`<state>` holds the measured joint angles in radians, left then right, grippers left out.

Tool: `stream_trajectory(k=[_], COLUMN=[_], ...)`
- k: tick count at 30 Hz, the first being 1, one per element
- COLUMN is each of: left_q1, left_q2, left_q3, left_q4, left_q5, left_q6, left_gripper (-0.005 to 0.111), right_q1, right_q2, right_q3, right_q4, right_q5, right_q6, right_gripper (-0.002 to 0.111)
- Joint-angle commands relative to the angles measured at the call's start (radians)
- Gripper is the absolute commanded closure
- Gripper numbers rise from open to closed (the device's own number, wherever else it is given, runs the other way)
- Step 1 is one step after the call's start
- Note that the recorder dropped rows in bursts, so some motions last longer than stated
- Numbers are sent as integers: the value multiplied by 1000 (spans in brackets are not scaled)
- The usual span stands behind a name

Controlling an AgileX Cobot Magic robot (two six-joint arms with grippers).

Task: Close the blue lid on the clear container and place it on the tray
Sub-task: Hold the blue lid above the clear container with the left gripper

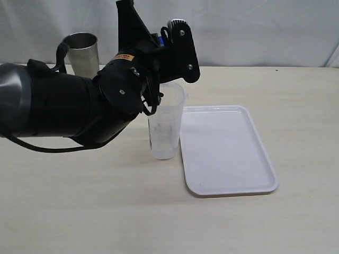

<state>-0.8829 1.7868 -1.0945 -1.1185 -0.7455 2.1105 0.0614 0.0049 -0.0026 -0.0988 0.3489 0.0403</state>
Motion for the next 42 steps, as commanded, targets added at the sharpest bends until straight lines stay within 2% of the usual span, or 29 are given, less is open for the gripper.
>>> stream_trajectory(k=[1,6,14,18,25,42], left_q1=[-1,-1,-1,-1,-37,-49], left_q2=[-1,-1,-1,-1,-1,-1], left_q3=[-1,54,56,56,56,56], left_q4=[-12,17,71,71,82,35], left_q5=[-16,-43,-93,-52,-106,-102], left_q6=[33,33,9,1,-21,-16], left_gripper=[107,107,107,107,107,107], right_q1=[0,0,0,0,0,0], right_q2=[-5,-5,-5,-5,-5,-5], right_q3=[3,3,3,3,3,3], right_q4=[6,6,6,6,6,6], right_q5=[-3,-3,-3,-3,-3,-3], right_q6=[2,2,2,2,2,2], right_gripper=[104,104,104,104,104,104])
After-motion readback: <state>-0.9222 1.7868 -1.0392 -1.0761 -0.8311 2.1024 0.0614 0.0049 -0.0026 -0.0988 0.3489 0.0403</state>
